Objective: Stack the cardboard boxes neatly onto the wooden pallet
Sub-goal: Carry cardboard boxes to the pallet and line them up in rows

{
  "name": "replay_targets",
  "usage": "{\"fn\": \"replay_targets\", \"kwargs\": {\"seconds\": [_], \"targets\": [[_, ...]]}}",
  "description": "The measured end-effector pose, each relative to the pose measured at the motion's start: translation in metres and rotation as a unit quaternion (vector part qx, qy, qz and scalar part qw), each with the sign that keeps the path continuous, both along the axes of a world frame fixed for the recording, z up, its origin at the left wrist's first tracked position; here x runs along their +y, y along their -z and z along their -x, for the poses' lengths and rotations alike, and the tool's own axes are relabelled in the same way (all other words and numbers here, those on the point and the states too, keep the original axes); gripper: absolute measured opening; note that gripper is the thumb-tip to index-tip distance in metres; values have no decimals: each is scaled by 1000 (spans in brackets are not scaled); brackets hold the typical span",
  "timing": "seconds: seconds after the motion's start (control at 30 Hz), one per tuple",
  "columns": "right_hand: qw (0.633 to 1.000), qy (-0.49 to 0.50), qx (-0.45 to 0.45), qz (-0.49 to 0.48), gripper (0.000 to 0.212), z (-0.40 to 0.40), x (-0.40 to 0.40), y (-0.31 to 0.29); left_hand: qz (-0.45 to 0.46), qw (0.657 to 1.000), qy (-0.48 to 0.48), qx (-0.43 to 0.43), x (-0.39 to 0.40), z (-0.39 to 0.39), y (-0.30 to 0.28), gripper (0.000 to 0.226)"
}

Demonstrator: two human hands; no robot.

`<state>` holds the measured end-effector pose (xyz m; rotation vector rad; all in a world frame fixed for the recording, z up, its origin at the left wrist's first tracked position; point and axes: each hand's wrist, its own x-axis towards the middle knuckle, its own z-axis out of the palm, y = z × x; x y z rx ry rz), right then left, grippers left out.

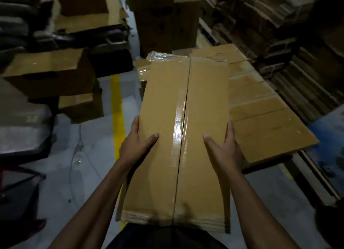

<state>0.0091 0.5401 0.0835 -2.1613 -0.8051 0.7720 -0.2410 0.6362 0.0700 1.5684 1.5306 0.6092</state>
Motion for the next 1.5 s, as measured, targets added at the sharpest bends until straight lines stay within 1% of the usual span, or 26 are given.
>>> {"fn": "replay_targets", "kwargs": {"seconds": [0.17, 0.37, 0.53, 0.6, 0.7, 0.83, 0.97, 1.1, 1.2, 1.3, 1.5], "targets": [[998, -65, 13, -6, 102, 29, 50, 1, 3, 999, -50, -1, 23, 41, 5, 99], [996, -85, 2, 10, 100, 72, 106, 4, 11, 998, -68, -5, 67, 86, 22, 101], [998, -52, -15, 36, 98, 127, 166, 13, 29, 999, -41, 0, 147, 135, 38, 103], [998, -26, -18, 45, 97, 154, 195, 13, 37, 999, -13, 1, 187, 159, 40, 105], [998, 9, -17, 56, 98, 191, 231, 6, 49, 998, 23, -9, 241, 190, 33, 105], [998, 45, -14, 44, 97, 225, 277, -4, 42, 997, 59, -25, 304, 218, 19, 104], [998, 59, -16, 28, 97, 241, 315, -9, 29, 996, 74, -46, 346, 228, 11, 103], [997, 69, -20, 25, 97, 244, 355, -12, 28, 995, 82, -41, 389, 229, 11, 106], [995, 94, -8, 24, 99, 239, 385, -7, 31, 995, 91, -33, 425, 223, 17, 105], [992, 125, 11, 31, 100, 225, 425, 3, 30, 994, 100, -24, 470, 206, 26, 102], [986, 159, 19, 34, 96, 173, 501, 14, 41, 989, 133, -50, 561, 145, 27, 97]]}}
